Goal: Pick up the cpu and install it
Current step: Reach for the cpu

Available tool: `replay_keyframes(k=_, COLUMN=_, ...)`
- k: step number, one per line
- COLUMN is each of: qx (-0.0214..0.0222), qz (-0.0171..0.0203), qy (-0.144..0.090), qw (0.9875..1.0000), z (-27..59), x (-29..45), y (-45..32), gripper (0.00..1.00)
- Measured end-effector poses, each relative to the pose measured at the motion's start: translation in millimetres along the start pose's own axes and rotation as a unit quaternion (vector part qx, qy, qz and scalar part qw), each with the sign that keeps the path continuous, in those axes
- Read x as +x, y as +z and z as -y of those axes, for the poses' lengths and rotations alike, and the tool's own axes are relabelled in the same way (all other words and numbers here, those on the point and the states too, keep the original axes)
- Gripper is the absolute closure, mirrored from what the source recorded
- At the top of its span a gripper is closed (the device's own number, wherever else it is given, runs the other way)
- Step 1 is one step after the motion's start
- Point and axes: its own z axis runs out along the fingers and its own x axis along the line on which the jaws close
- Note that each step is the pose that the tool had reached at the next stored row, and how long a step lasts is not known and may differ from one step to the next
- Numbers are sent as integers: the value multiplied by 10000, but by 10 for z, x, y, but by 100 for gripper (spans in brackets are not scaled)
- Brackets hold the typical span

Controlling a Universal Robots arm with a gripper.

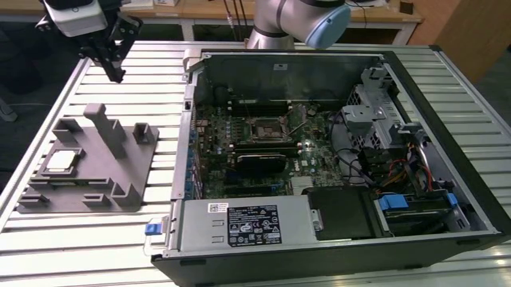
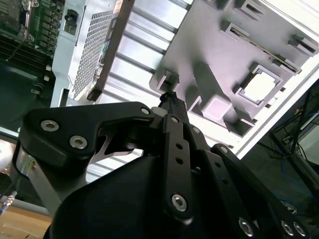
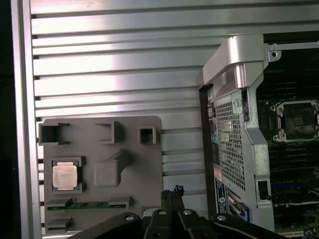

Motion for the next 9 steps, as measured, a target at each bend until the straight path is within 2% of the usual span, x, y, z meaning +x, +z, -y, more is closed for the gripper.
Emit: replay_keyframes(k=9, qx=1, qz=0, qy=8, qw=10000, z=12, x=135, y=18, gripper=89)
